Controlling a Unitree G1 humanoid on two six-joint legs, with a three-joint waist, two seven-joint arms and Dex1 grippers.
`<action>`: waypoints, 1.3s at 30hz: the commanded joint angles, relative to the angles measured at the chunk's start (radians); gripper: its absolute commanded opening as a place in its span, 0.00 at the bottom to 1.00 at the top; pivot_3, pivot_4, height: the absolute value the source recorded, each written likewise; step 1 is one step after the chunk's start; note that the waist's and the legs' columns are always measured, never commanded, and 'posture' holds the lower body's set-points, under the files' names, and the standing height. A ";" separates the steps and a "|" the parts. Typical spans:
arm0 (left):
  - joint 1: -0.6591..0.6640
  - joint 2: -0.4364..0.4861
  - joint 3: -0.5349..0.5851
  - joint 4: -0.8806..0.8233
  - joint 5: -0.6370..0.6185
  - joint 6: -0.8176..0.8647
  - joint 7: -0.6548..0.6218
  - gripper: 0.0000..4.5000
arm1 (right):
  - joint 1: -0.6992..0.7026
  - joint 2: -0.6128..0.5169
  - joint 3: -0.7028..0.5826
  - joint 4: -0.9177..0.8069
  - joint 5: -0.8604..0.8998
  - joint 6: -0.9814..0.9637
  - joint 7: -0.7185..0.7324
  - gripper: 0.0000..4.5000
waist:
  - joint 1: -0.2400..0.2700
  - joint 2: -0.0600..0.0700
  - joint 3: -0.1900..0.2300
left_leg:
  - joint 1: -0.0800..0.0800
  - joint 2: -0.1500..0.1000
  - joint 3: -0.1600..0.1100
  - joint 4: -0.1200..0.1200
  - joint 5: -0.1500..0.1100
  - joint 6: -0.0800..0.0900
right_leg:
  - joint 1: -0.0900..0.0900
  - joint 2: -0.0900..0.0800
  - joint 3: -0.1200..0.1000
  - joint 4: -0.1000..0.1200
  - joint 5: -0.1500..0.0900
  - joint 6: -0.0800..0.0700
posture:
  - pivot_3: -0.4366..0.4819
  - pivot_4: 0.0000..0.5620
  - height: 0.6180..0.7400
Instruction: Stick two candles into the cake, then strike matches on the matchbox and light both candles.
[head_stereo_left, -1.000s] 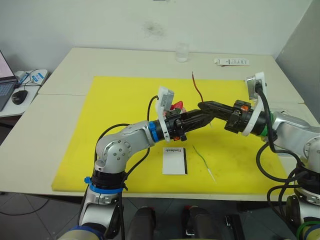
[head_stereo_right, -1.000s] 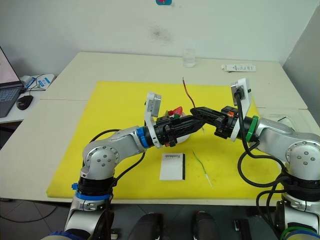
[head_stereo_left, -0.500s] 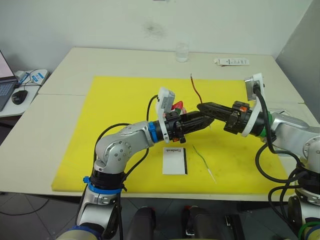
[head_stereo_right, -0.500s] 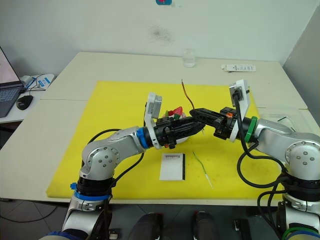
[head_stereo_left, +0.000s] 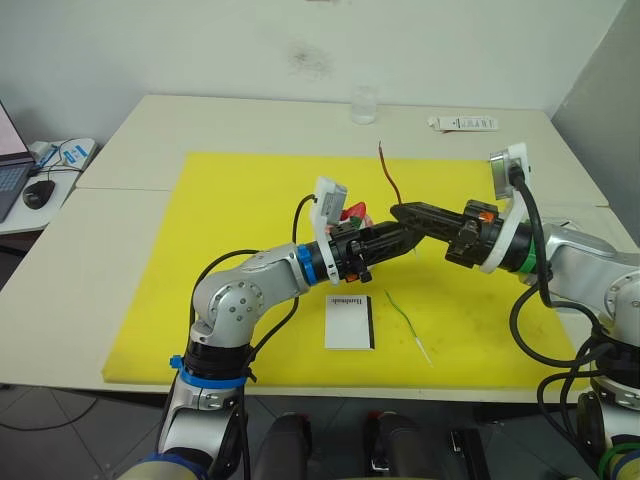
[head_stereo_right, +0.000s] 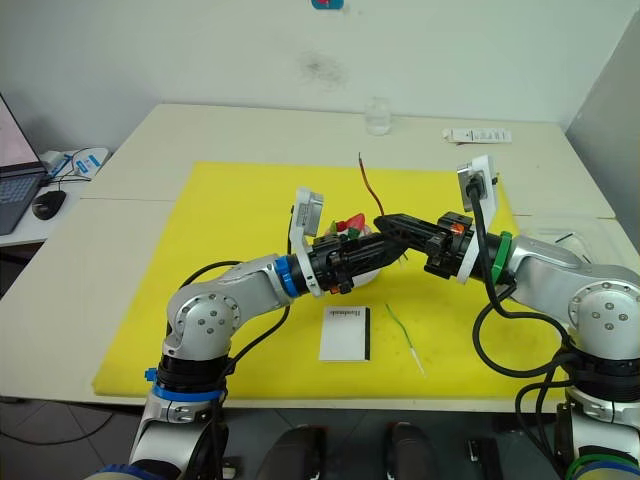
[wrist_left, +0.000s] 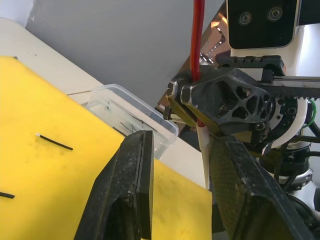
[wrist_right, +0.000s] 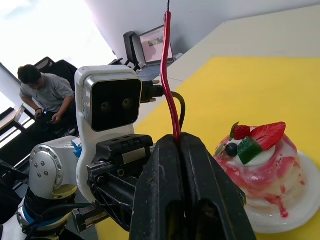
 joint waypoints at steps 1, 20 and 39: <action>-0.019 -0.011 0.028 -0.028 -0.038 -0.004 0.003 0.38 | -0.015 -0.016 -0.004 -0.027 0.020 -0.017 0.004 0.00 | 0.000 0.000 0.000 | 0.000 0.000 0.000 0.000 0.000 0.000 | 0.000 0.000 0.000 0.000 0.000 0.000 | 0.48 0.27 1.00; -0.011 -0.014 0.054 -0.019 -0.101 0.039 0.054 0.00 | -0.017 -0.041 0.003 -0.038 0.065 -0.015 0.030 0.15 | 0.000 0.000 0.000 | 0.000 0.000 0.000 0.000 0.000 0.000 | 0.000 0.000 0.000 0.000 0.000 0.000 | 0.48 0.27 1.00; 0.023 0.339 0.301 -0.039 -0.270 0.155 0.081 0.00 | 0.072 -0.050 0.084 -0.169 -0.162 -0.146 0.043 0.99 | -0.003 0.000 0.000 | 0.000 0.002 -0.001 -0.001 0.000 0.000 | -0.001 0.000 0.000 0.000 0.000 0.000 | 0.48 0.27 1.00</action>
